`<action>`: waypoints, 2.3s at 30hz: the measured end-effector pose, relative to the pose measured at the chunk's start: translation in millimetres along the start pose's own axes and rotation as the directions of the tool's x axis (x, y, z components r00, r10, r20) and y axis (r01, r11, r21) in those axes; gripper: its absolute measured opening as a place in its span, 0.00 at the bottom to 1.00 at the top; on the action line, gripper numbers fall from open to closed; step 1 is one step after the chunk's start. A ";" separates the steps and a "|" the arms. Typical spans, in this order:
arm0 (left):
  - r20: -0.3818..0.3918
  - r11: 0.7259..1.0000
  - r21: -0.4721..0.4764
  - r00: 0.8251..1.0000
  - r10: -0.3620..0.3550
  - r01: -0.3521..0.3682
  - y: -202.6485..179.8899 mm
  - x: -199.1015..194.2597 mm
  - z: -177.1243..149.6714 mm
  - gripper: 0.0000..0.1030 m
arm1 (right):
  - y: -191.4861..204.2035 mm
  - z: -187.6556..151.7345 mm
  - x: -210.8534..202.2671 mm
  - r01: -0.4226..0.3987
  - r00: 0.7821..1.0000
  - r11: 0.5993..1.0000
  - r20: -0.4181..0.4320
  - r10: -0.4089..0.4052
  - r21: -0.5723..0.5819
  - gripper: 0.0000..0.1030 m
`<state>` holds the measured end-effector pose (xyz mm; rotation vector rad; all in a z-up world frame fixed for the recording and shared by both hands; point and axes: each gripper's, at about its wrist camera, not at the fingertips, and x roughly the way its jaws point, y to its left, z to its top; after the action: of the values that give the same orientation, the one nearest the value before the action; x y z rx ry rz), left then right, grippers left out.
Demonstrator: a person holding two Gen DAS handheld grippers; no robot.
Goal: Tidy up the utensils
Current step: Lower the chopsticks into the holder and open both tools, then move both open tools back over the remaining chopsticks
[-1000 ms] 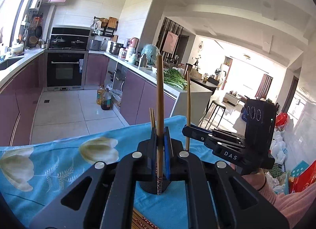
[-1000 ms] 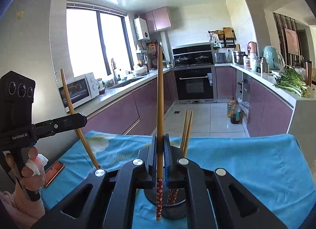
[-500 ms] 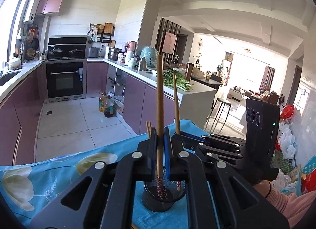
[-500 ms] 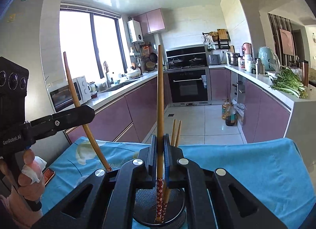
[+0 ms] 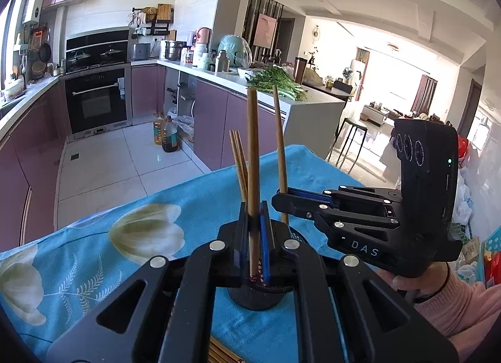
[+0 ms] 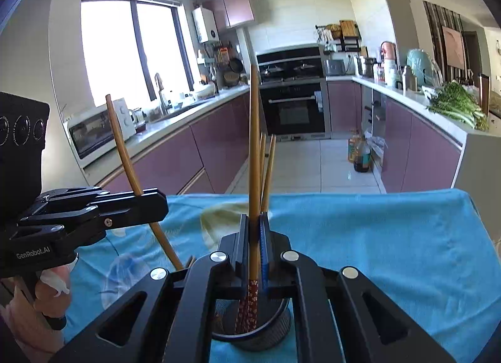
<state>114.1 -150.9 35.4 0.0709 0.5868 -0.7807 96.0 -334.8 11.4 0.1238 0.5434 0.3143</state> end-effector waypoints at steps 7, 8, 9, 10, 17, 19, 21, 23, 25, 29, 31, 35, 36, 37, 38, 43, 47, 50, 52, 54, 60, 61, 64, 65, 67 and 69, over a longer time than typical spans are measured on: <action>-0.057 1.000 0.000 0.998 -0.005 0.005 7.4 11.9 -2.5 0.07 | 1.8 -8.9 9.0 -0.002 0.997 1.000 -0.080 0.003 0.006 0.05; -0.062 1.000 0.000 0.998 -0.005 0.005 10.4 13.5 -1.1 0.07 | 0.8 -9.6 10.1 -0.003 0.996 1.000 -0.088 0.004 0.010 0.05; -0.071 1.000 0.000 0.997 -0.007 0.007 11.5 16.1 -0.6 0.07 | 0.6 -9.8 11.7 -0.002 0.995 1.000 -0.096 0.003 0.010 0.05; -0.080 1.000 -0.002 0.997 -0.007 0.007 11.9 18.8 -1.4 0.07 | 0.3 -10.6 13.6 0.001 0.995 1.000 -0.104 0.000 0.010 0.05; -0.099 1.000 -0.018 0.995 0.005 -0.007 18.1 31.0 1.5 0.07 | -1.9 -10.5 22.8 0.004 0.993 1.000 -0.121 -0.002 0.020 0.08; -0.106 1.000 -0.025 0.994 0.008 -0.011 18.0 33.2 0.2 0.07 | -1.5 -9.0 24.2 0.002 0.993 1.000 -0.119 0.000 0.020 0.08; -0.112 0.999 -0.036 0.994 0.005 -0.009 20.2 35.1 -0.7 0.07 | -1.1 -7.6 25.8 0.003 0.993 1.000 -0.117 0.000 0.022 0.08; -0.113 0.999 -0.041 0.994 0.009 -0.014 22.3 35.7 -1.4 0.07 | -0.5 -6.9 28.1 -0.001 0.993 1.000 -0.118 0.004 0.023 0.08; -0.111 0.999 -0.041 0.994 0.013 -0.018 22.7 34.9 -2.5 0.07 | 0.9 -6.4 29.8 -0.011 0.993 1.000 -0.117 0.013 0.020 0.11; -0.098 0.999 -0.043 0.995 0.023 -0.027 22.8 27.3 -4.9 0.09 | 5.1 -6.2 31.1 -0.030 0.992 1.000 -0.119 0.030 0.006 0.11; -0.089 0.998 -0.049 0.996 0.031 -0.035 25.0 23.6 -6.9 0.09 | 6.7 -5.4 29.9 -0.033 0.993 0.999 -0.115 0.033 0.001 0.11; -0.062 0.997 -0.058 0.997 0.056 -0.060 29.0 10.6 -12.8 0.11 | 5.4 -5.2 25.5 -0.032 0.994 0.999 -0.104 0.032 0.000 0.11; -0.054 0.996 -0.059 0.997 0.062 -0.066 29.8 7.2 -14.0 0.13 | 5.3 -5.3 24.3 -0.029 0.994 1.000 -0.102 0.029 -0.001 0.11; -0.047 0.996 -0.061 0.997 0.069 -0.071 31.8 3.5 -16.3 0.15 | 5.1 -5.6 23.4 -0.028 0.995 1.000 -0.100 0.028 0.000 0.11; -0.042 0.995 -0.064 0.996 0.075 -0.077 32.7 0.5 -17.5 0.15 | 4.8 -6.4 23.0 -0.028 0.994 1.000 -0.101 0.028 0.000 0.11; -0.027 0.990 -0.091 0.994 0.106 -0.108 43.3 -15.0 -28.5 0.16 | 4.5 -10.4 21.9 -0.023 0.994 1.000 -0.105 0.022 -0.002 0.11; -0.021 0.985 -0.110 0.991 0.129 -0.131 50.7 -25.9 -39.2 0.18 | 7.4 -10.9 16.9 -0.024 0.996 1.000 -0.092 0.023 -0.007 0.11; -0.016 0.980 -0.117 0.987 0.158 -0.159 54.2 -35.5 -48.5 0.22 | 12.8 -12.4 3.7 -0.043 0.997 0.999 -0.064 0.041 -0.021 0.14; -0.015 0.977 -0.119 0.984 0.175 -0.176 55.0 -42.5 -55.1 0.25 | 18.2 -13.8 -7.5 -0.059 0.997 0.998 -0.045 0.058 -0.037 0.15; -0.015 0.974 -0.116 0.980 0.196 -0.197 55.7 -48.9 -61.6 0.28 | 24.7 -15.7 -18.0 -0.085 0.996 0.995 -0.031 0.083 -0.055 0.17; -0.026 0.958 -0.113 0.965 0.262 -0.263 56.9 -65.4 -84.5 0.36 | 46.8 -30.0 -38.4 -0.162 0.987 0.981 -0.029 0.160 -0.110 0.23; -0.030 0.957 -0.115 0.964 0.264 -0.266 57.6 -67.4 -88.3 0.39 | 49.9 -34.2 -38.2 -0.173 0.985 0.978 -0.038 0.169 -0.114 0.25; -0.055 0.949 -0.106 0.955 0.291 -0.296 57.2 -68.9 -101.8 0.41 | 56.9 -49.2 -28.3 -0.199 0.978 0.973 -0.093 0.189 -0.113 0.26; -0.066 0.949 -0.106 0.954 0.292 -0.298 57.6 -68.0 -106.7 0.41 | 58.6 -56.3 -20.4 -0.208 0.973 0.973 -0.124 0.195 -0.105 0.26; -0.092 0.947 -0.119 0.953 0.289 -0.298 58.6 -64.2 -117.4 0.41 | 61.0 -66.7 -8.2 -0.209 0.967 0.974 -0.168 0.192 -0.089 0.26; -0.125 0.947 -0.129 0.952 0.279 -0.295 59.4 -59.0 -128.4 0.41 | 62.1 -77.2 5.1 -0.213 0.958 0.974 -0.210 0.194 -0.072 0.26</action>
<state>61.0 -35.6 -50.4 0.0609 0.7146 -0.4503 43.4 -271.9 -44.4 0.0570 0.7179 0.5572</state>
